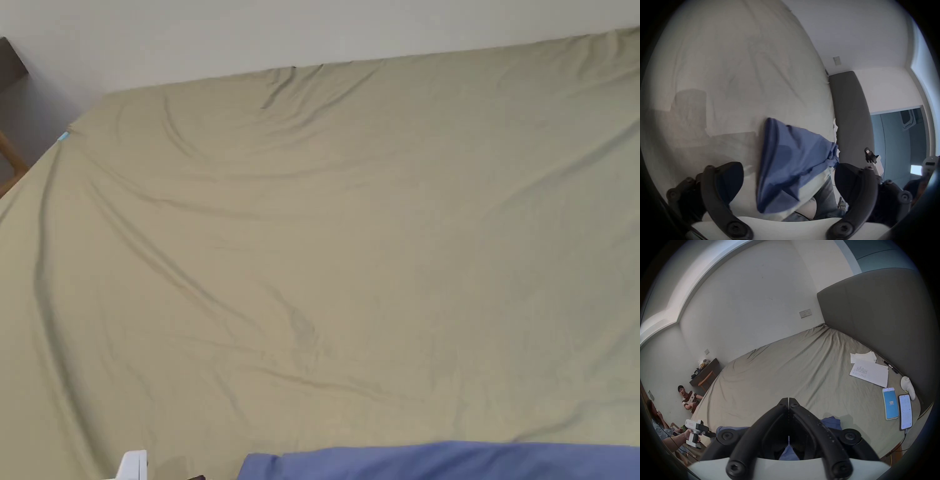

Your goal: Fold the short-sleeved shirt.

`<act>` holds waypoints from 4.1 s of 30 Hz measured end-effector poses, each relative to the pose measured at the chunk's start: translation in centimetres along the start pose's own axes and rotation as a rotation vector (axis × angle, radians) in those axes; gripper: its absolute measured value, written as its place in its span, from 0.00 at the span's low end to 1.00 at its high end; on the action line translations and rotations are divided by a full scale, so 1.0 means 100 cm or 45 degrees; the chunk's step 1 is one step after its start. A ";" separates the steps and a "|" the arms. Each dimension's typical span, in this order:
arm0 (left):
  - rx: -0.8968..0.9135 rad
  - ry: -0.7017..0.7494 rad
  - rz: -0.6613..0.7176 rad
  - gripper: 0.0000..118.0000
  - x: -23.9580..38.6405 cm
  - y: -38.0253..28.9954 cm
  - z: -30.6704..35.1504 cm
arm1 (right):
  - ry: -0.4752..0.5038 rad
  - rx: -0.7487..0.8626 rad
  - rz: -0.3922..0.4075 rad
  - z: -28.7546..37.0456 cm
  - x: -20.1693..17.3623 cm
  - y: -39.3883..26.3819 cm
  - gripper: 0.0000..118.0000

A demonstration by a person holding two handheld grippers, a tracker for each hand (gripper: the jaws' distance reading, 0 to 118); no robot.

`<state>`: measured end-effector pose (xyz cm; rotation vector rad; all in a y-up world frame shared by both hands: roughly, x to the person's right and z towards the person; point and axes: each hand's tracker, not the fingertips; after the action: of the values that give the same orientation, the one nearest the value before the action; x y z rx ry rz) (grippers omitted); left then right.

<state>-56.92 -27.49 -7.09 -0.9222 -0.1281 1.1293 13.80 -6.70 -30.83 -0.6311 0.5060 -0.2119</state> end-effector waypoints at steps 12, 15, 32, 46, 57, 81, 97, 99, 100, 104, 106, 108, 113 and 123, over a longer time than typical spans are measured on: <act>-0.099 0.030 -0.132 0.06 0.029 0.008 -0.069 | -0.004 -0.023 0.005 -0.001 -0.005 -0.003 0.00; -0.087 -0.048 -0.045 0.06 0.014 0.013 -0.056 | -0.008 -0.020 -0.009 0.000 -0.003 -0.004 0.00; 0.154 0.633 -0.031 0.06 0.057 0.014 0.069 | 0.064 -0.018 -0.015 -0.005 -0.005 -0.004 0.00; -0.119 0.531 -0.553 0.04 0.225 -0.090 -0.201 | 0.141 0.012 -0.078 0.022 0.013 -0.009 0.00; 0.012 0.124 -0.259 0.98 0.205 -0.092 -0.147 | 0.062 0.030 -0.126 0.046 0.040 -0.019 0.00; -0.186 0.121 -0.340 0.00 0.206 -0.110 -0.251 | 0.006 -0.037 -0.213 0.032 0.056 -0.029 0.00; 0.257 0.131 -0.172 0.00 0.160 -0.059 -0.061 | 0.077 -0.037 -0.168 0.018 0.041 -0.022 0.00; 0.203 0.205 -0.152 0.00 0.139 -0.050 -0.049 | 0.078 -0.039 -0.165 0.017 0.039 -0.023 0.00; 0.145 0.180 -0.129 0.00 0.127 -0.046 -0.048 | 0.081 -0.044 -0.166 0.017 0.037 -0.024 0.00; 0.070 0.021 -0.034 0.01 0.087 -0.043 -0.064 | 0.057 -0.069 -0.149 0.014 0.030 -0.025 0.00; -0.022 0.000 -0.035 0.62 0.073 -0.039 -0.077 | 0.048 -0.075 -0.145 0.015 0.026 -0.025 0.00; -0.101 -0.005 -0.047 1.00 0.063 -0.039 -0.092 | 0.044 -0.077 -0.140 0.015 0.022 -0.024 0.00; -0.110 -0.187 0.037 0.97 0.058 -0.026 -0.097 | 0.031 -0.083 -0.119 0.014 0.015 -0.022 0.00; -0.073 -0.081 0.023 0.06 0.054 -0.029 -0.088 | 0.044 -0.106 -0.090 0.012 0.006 -0.024 0.00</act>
<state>-47.75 -28.35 -12.57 -0.9404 -0.2057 1.1771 14.84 -8.26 -28.78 -0.7282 0.5285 -0.2697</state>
